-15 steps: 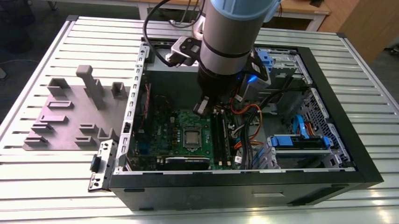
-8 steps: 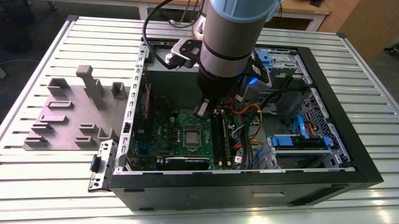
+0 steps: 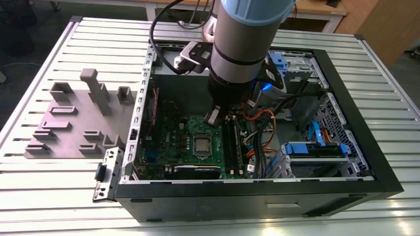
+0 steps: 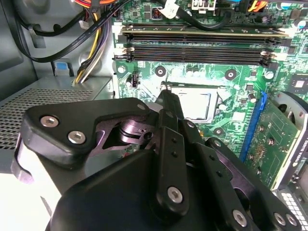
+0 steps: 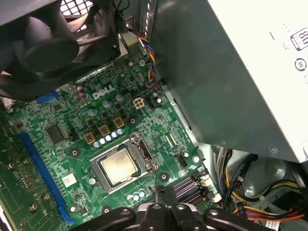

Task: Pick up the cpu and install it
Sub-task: 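Install the first cpu locking lever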

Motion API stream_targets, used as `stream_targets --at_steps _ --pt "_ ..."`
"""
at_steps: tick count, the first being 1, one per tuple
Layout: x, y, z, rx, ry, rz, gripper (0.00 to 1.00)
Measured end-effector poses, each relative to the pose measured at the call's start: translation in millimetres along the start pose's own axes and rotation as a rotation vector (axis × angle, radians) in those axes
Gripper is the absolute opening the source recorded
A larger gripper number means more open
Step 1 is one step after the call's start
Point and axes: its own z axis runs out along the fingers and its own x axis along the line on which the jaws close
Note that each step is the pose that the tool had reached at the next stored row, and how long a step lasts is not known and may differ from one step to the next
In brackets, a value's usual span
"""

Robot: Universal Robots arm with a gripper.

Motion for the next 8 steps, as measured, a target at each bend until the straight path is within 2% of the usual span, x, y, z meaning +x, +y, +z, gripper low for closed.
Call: stream_targets --at_steps 4,8 --pt "0.9 -0.5 0.0 -0.0008 0.0004 -0.008 0.11" --pt "1.1 -0.6 -0.1 -0.0046 0.0035 -0.047 0.11"
